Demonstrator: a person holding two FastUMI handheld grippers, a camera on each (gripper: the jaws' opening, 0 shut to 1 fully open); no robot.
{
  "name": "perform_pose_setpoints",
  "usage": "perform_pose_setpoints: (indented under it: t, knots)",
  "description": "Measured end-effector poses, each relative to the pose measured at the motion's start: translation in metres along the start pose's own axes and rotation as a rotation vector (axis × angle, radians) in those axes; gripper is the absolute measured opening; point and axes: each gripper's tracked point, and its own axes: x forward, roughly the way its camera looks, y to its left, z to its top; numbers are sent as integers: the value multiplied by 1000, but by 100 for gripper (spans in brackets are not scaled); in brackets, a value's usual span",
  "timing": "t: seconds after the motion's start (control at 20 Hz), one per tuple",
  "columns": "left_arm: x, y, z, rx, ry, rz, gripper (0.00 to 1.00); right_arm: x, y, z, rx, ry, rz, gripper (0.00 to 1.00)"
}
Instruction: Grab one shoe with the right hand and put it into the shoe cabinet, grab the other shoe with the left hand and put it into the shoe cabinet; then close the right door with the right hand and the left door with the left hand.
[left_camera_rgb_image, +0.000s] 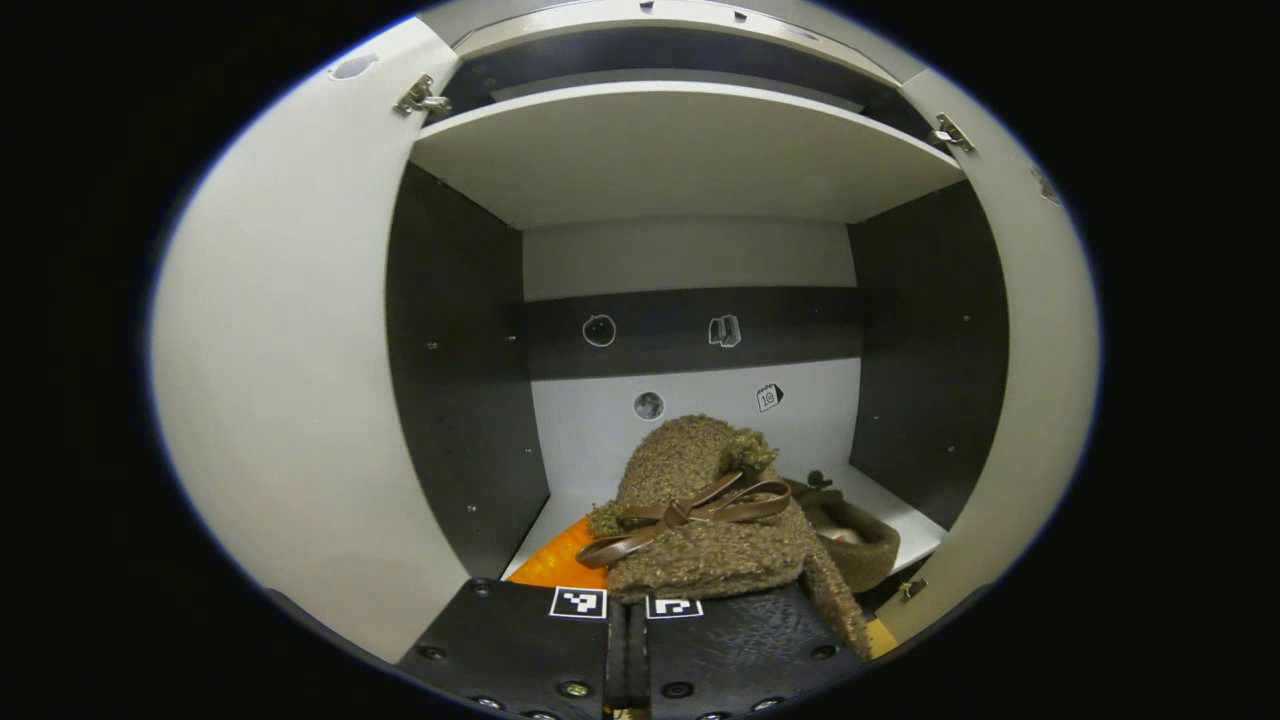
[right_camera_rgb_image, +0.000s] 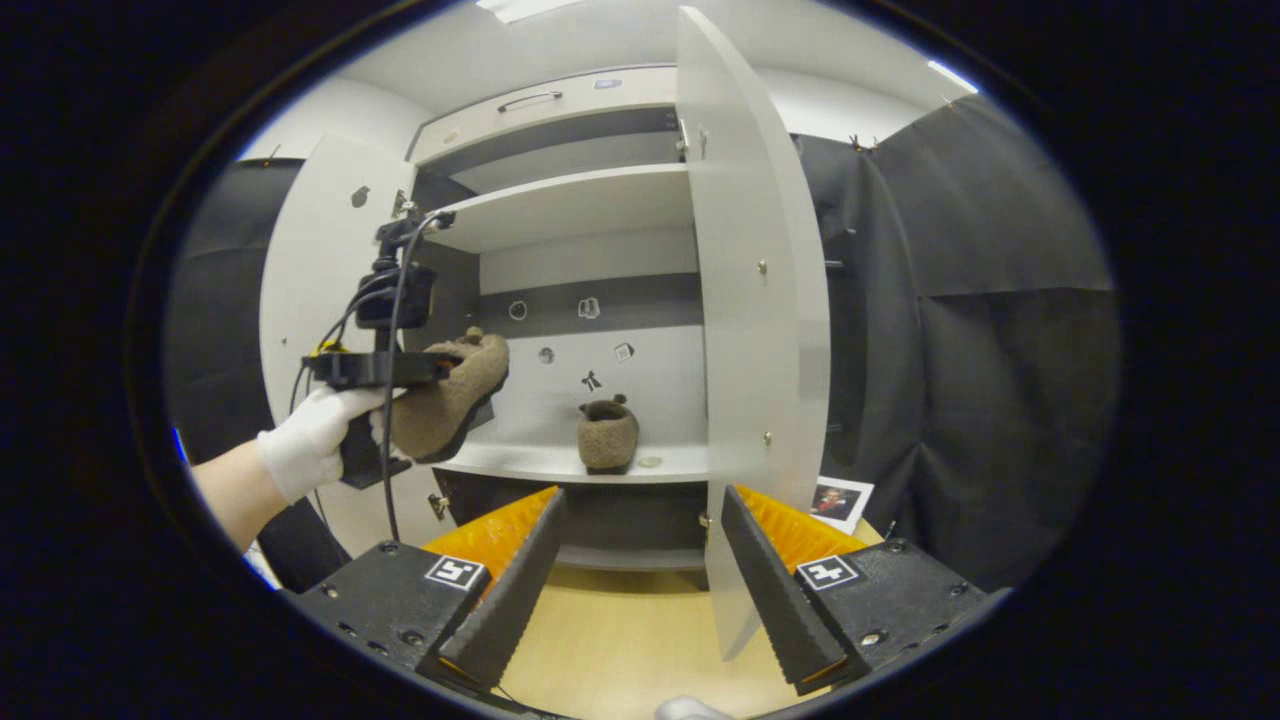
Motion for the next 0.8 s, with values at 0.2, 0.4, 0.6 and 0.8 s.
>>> perform_pose_setpoints:
  t: [0.2,0.4,0.6,0.8]
  knots:
    - [72,0,0,49,1,29,11,-2,-3,-4,-16,18,-20,99]
    - [125,-5,-39,50,93,26,11,-5,-9,-8,-17,44,-48,99]
    - [146,-11,-82,129,175,25,11,-6,-13,-11,-21,56,-70,99]
    - [148,-19,-115,151,283,1,10,-2,-8,-19,-11,83,-61,99]
